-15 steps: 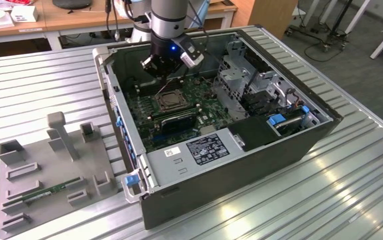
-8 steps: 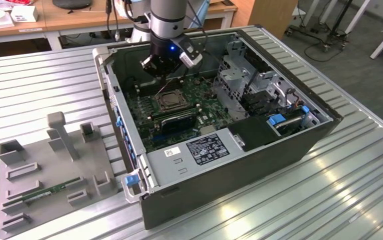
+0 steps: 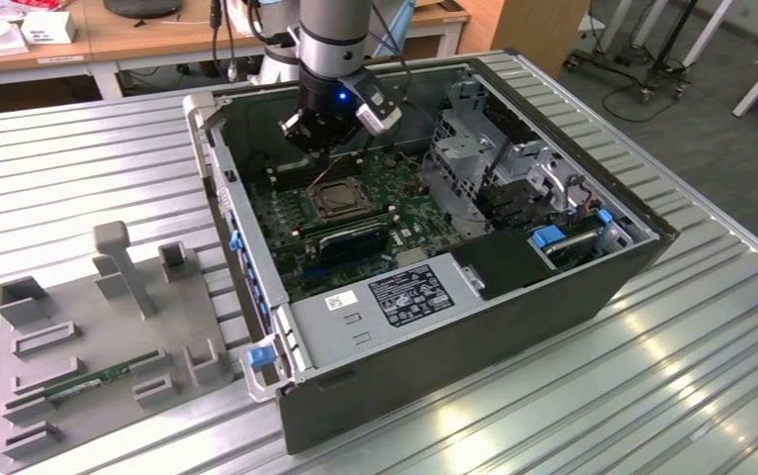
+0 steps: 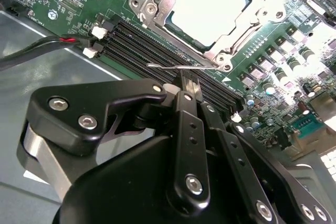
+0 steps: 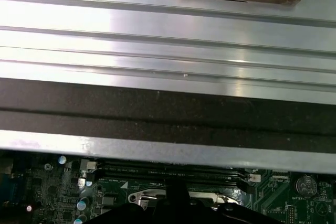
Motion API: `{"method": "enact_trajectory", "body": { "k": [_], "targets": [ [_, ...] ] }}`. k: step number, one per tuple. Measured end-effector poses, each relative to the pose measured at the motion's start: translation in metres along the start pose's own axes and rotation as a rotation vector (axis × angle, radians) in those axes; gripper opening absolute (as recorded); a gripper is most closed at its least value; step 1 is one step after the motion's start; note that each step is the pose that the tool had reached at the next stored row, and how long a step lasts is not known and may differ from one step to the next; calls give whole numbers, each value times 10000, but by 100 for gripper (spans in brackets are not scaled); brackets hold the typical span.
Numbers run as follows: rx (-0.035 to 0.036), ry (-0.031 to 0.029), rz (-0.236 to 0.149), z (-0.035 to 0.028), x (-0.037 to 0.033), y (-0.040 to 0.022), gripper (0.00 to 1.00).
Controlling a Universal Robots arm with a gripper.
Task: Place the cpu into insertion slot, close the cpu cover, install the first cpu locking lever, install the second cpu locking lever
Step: 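Install the first cpu locking lever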
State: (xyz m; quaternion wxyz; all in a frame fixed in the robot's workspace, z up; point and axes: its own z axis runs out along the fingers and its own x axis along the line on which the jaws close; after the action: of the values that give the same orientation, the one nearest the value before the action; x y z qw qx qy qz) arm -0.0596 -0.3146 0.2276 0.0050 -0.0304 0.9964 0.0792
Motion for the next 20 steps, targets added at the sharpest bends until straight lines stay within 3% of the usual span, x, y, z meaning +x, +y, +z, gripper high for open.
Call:
{"method": "enact_trajectory", "body": {
  "k": [20],
  "targets": [
    [-1, -1, -1, 26, -6, -4, 11]
  ]
}}
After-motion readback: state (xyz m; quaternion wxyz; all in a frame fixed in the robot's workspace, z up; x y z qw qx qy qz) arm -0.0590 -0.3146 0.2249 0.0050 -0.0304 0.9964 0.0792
